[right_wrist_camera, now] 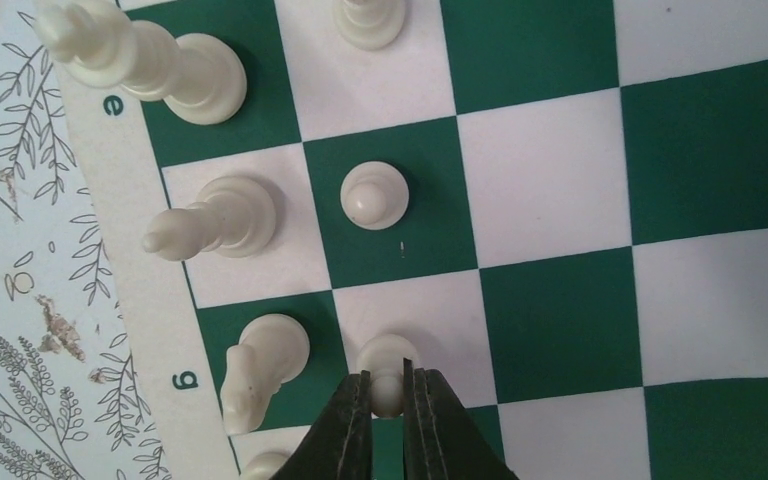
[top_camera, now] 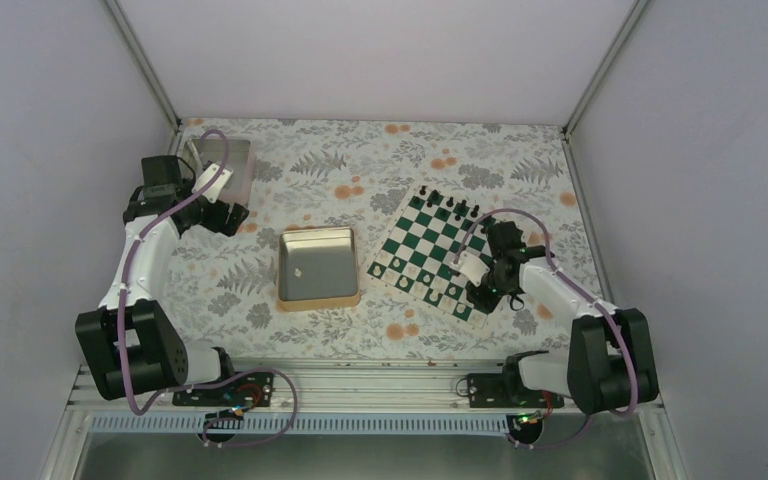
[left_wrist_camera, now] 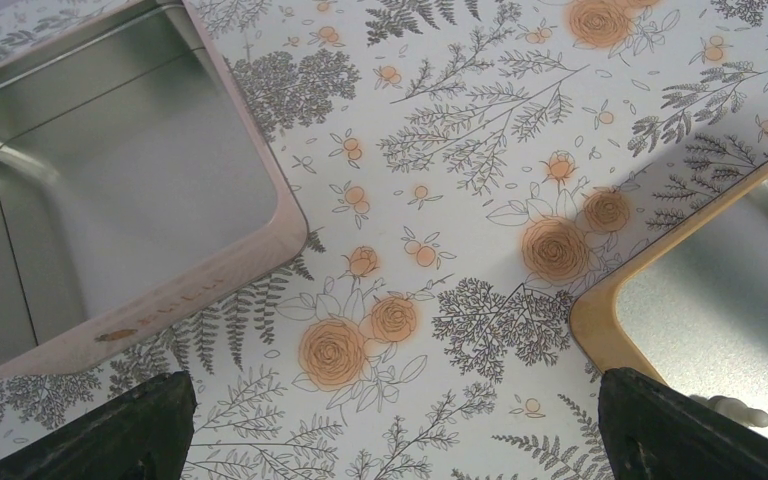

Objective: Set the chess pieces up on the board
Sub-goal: Place the chess piece on the chessboard.

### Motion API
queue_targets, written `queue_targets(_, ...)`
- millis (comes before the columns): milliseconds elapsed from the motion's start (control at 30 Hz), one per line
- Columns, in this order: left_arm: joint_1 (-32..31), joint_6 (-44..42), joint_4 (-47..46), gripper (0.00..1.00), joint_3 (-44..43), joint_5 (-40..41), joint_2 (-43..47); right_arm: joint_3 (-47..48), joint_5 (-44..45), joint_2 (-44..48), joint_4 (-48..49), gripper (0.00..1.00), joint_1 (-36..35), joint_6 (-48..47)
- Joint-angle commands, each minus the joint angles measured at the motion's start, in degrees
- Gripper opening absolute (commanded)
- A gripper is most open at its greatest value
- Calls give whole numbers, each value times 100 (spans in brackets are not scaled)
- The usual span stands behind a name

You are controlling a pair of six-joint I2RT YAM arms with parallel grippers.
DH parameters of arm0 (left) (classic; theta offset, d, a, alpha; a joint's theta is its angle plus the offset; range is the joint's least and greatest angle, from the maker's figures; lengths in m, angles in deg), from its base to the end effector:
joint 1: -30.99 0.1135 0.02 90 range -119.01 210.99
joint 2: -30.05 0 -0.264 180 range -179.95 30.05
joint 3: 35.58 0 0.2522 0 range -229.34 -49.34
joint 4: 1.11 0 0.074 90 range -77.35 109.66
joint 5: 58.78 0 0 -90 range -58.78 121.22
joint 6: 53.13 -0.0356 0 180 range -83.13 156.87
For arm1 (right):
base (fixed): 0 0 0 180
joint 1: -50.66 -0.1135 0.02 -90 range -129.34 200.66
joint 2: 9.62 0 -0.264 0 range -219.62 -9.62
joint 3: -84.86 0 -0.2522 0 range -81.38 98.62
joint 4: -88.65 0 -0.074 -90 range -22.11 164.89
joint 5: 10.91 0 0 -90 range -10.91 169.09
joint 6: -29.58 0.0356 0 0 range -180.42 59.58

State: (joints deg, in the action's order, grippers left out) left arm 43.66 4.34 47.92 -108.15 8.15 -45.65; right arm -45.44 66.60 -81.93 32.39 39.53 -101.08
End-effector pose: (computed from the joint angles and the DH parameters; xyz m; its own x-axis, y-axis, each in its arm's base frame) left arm 0.2685 0.0461 0.2712 -0.6320 0.3650 -0.6836 0.4419 0.8944 0.0690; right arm 0.1885 0.0449 0.1613 -0.5808 -0.7626 -0.2847 -0.8013 0.5972 0.0352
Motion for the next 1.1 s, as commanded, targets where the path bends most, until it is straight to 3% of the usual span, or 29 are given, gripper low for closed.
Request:
queue_targets(0,-10,-56,-44,100,-101,-42,-57,-51,-146,-84,-50,9,57,-119)
queue_targets(1067,-54,-47,-57,100,-87,-5,-41,-173,89,-93,409,14,72,81)
